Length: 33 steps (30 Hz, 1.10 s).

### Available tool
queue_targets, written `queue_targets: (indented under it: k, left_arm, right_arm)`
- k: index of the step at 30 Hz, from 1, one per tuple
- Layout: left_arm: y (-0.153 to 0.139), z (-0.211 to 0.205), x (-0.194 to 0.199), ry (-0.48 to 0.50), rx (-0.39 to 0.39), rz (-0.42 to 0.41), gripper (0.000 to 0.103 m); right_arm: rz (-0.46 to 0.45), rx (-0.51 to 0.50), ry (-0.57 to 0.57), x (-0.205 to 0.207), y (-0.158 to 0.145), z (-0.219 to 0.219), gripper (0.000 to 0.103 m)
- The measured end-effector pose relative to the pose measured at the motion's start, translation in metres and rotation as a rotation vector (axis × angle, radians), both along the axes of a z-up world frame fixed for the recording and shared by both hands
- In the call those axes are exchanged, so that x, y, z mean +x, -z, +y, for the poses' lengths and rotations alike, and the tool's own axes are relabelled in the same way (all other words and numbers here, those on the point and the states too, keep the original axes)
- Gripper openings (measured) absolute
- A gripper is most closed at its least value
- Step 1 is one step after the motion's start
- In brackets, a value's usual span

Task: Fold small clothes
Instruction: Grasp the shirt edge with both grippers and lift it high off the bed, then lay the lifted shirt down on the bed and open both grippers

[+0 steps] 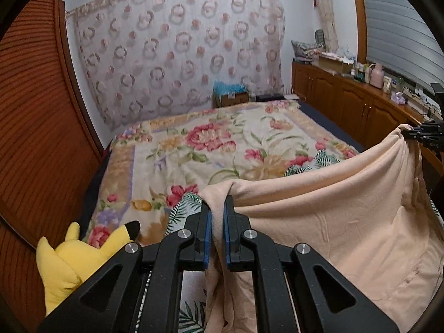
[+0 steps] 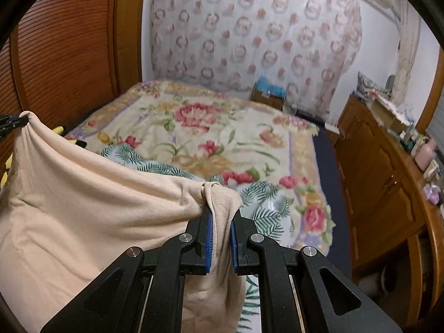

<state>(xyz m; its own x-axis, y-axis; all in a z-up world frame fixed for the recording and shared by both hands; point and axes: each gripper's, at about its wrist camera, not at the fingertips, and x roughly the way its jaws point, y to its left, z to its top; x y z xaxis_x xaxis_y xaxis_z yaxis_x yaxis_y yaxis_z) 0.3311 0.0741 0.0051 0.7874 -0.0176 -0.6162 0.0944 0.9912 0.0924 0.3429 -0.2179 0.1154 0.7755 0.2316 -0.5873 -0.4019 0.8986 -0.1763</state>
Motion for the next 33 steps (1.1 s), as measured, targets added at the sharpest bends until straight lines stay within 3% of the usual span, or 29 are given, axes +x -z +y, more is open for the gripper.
queue_targets:
  k: [7, 9, 11, 14, 16, 17, 19, 26, 33]
  left_arm:
    - [0.01, -0.003, 0.015, 0.002, -0.002, 0.046, 0.01]
    - [0.012, -0.005, 0.015, 0.011, -0.001, 0.067, 0.018]
    - [0.012, -0.006, 0.009, 0.02, 0.005, 0.06, 0.034]
    - [0.012, -0.007, -0.004, 0.042, -0.012, 0.064, 0.043]
    - [0.014, -0.007, -0.015, 0.054, -0.024, 0.08, 0.048]
    - [0.016, -0.007, -0.023, 0.059, -0.03, 0.09, 0.054]
    - [0.021, -0.006, -0.035, 0.069, -0.048, 0.098, 0.075]
    - [0.05, -0.002, -0.074, 0.045, -0.113, 0.159, 0.077]
    - [0.073, -0.004, -0.088, 0.019, -0.105, 0.219, 0.077]
  right_arm:
    - [0.038, 0.019, 0.007, -0.012, -0.002, 0.003, 0.01]
    - [0.057, 0.035, 0.0, -0.016, -0.008, 0.003, 0.011]
    - [0.067, 0.046, 0.004, -0.025, -0.01, 0.001, 0.018]
    - [0.069, 0.053, 0.004, -0.036, -0.018, -0.005, 0.03]
    - [0.053, 0.053, 0.014, -0.046, -0.02, -0.009, 0.054]
    - [0.05, 0.063, 0.016, -0.05, -0.018, -0.011, 0.056]
    - [0.054, 0.098, 0.013, -0.067, -0.014, -0.018, 0.056]
    - [0.104, 0.139, 0.002, -0.121, 0.019, -0.039, 0.056]
    - [0.197, 0.157, 0.017, -0.148, 0.046, -0.057, 0.056]
